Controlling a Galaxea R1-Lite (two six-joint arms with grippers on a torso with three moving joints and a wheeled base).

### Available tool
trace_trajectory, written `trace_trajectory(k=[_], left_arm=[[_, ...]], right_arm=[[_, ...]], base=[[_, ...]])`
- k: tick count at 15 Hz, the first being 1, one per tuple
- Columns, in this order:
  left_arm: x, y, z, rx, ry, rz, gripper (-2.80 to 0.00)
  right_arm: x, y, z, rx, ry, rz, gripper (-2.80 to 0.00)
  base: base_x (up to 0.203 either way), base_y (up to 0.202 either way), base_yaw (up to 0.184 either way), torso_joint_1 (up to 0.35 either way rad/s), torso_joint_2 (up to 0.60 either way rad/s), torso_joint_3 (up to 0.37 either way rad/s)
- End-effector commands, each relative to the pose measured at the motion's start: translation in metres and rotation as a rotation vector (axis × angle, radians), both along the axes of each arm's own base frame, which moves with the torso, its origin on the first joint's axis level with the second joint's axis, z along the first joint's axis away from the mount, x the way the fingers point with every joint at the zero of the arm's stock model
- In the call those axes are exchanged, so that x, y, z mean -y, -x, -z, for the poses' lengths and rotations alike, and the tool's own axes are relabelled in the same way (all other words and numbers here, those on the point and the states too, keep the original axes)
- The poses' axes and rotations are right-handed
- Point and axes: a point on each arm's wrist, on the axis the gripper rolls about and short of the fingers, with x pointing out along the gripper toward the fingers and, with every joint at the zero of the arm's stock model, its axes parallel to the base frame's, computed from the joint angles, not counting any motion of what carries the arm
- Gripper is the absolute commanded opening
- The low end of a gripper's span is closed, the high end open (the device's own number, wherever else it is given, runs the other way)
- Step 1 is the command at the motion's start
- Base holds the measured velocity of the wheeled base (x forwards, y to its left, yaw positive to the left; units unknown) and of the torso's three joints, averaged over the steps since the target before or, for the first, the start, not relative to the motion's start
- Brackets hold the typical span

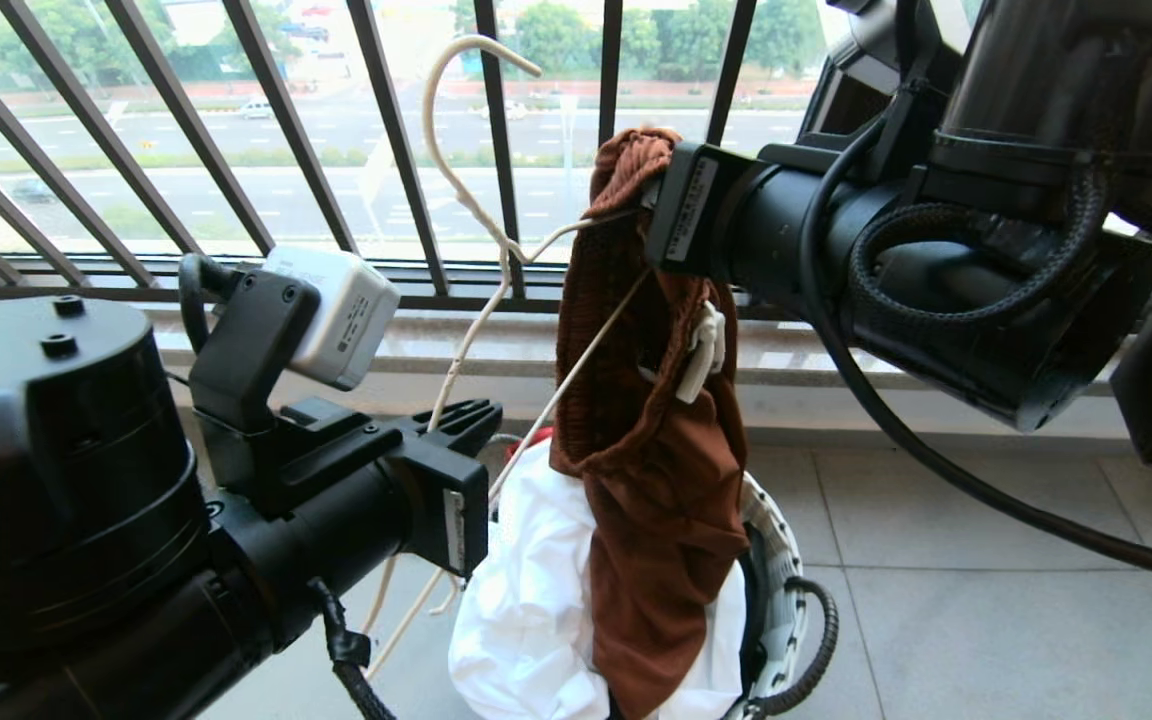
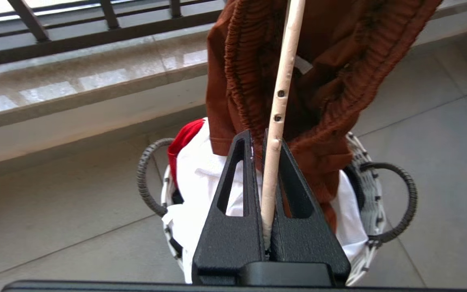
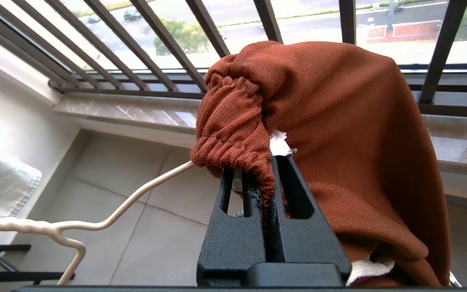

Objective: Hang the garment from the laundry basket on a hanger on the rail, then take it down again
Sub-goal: Hang the clothes on the clothes rack

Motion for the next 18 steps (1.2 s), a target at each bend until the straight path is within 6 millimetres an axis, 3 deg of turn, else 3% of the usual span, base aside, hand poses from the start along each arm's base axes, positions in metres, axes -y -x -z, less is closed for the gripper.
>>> trace_trajectory(k=[1,4,10,15,18], left_arm=[[-0.004,0.002,-0.004,0.036,-0.03,-0.037,-2.8],[-0.016,0.011,-0.018,0.092,-0.008,-0.047,-2.8],[-0.017,0.01,-0.021,0.109,-0.033,-0.097,-2.8],[-0.011,0.002,-0.015,0.092,-0.068,-0.161,-2.8],[-0.001,-0.005,-0.01,0.107,-0.037,-0.172,-2.8]], right_arm=[[0.011,-0.001,-0.01,0.023,-0.023,0.031,-2.8],[0.013,-0.003,-0.009,0.032,0.005,0.04,-2.8],[0.007,-0.002,-0.002,0.023,0.032,0.026,-2.8],[0.005,0.018,-0.007,0.032,0.02,-0.031,-2.8],[-0.015,0.035,0.008,0.002,0.058,-0.116,-2.8]], base=[[0.0,0.0,0.0,0.0,0.0,0.0],[0.0,0.0,0.0,0.0,0.0,0.0],[0.0,0.0,0.0,0.0,0.0,0.0],[0.0,0.0,0.0,0.0,0.0,0.0],[0.0,0.0,0.0,0.0,0.0,0.0]])
